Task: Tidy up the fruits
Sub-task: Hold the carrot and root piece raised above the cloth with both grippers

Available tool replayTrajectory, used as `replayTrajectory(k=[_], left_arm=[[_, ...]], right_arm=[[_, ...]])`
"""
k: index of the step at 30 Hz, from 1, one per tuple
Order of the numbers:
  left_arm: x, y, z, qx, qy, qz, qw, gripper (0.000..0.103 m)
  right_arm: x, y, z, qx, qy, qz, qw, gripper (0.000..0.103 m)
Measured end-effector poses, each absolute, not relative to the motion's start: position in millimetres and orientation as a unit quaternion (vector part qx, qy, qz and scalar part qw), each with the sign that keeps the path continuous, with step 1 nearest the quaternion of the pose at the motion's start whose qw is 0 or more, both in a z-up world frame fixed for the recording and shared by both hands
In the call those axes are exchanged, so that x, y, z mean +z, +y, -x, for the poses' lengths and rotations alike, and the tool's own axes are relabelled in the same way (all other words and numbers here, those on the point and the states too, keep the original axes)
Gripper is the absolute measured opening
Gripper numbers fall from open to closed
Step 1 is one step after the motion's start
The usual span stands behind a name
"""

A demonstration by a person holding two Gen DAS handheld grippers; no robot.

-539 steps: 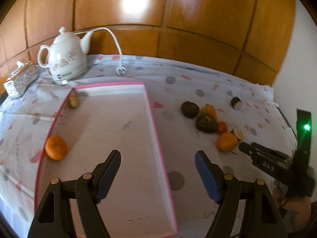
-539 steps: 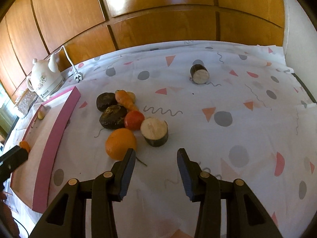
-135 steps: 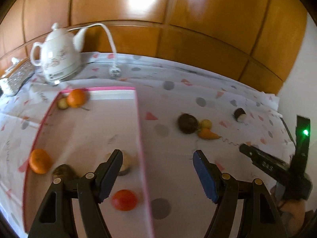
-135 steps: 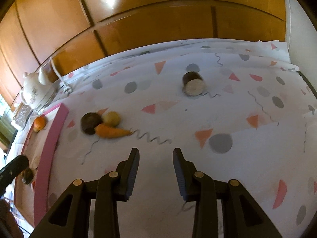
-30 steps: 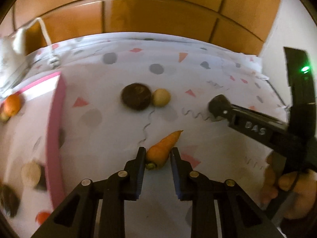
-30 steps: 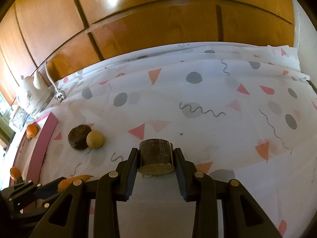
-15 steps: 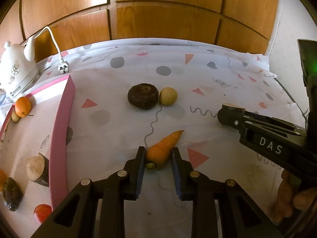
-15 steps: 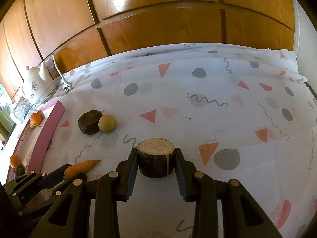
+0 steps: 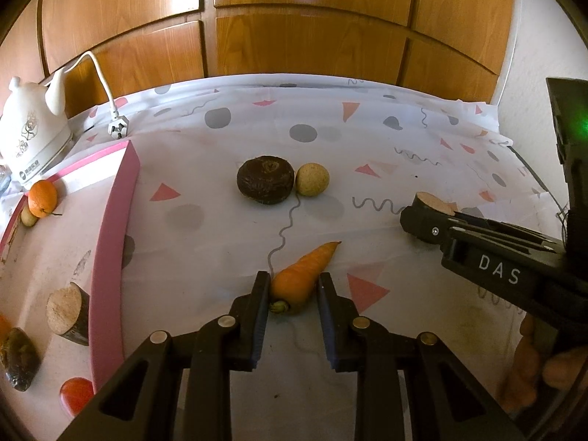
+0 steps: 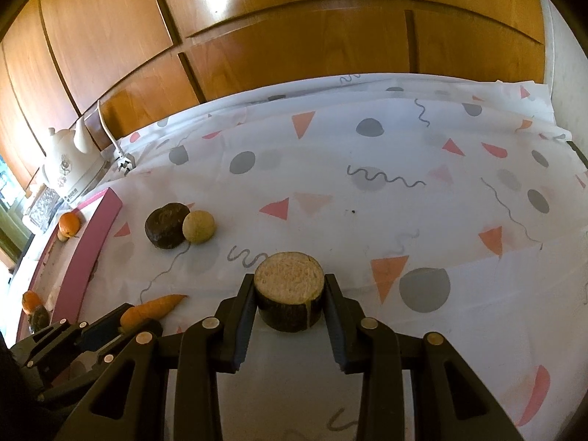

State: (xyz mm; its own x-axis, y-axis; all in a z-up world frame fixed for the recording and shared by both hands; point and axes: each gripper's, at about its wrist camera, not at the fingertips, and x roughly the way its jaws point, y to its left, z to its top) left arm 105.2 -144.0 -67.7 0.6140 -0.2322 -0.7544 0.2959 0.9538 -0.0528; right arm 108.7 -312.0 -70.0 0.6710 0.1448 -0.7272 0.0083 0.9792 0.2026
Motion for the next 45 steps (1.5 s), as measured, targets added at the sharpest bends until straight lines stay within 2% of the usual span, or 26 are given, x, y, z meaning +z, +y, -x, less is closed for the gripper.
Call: replayTrajectory(k=[20,33,40,42,44,45], left_arm=[[-63.2,-137.4,-99.5,-0.145,0.426,-0.02,0.893,0.025],[-63.2,-131.3,-90.9,-0.149,0.425,-0.014,0.893,0.026],[-64.3,-129.7,-89.9,-0.153,0.423,-0.013,0.893,0.026],[-63.9,-129.5,-89.8,-0.153,0.423,-0.013,0.893,0.026],[-63.0,-129.3,-89.2,-0.153,0.424,-0.013,0.892,0.026],[-62.9,-129.3,-89.2,-0.153,0.425,-0.013,0.892,0.025]], right_arm=[[-68.2,-301.8,-108.8,0.023,0.414,-0.059,0.908,0.036],[-66.3,-307.2,-67.6,0.037,0.417,-0.08,0.904,0.036],[-63.2,-298.8,-70.7,0.026,0.423,-0.059,0.904,0.043],[-62.7,-297.8,-70.5,0.021,0.424,-0.054,0.904,0.043],[-61.9,-297.7,-67.5,0.021,0.417,-0.053,0.907,0.037],[-61.9,-297.3,-65.8,0.022,0.416,-0.051,0.908,0.037]])
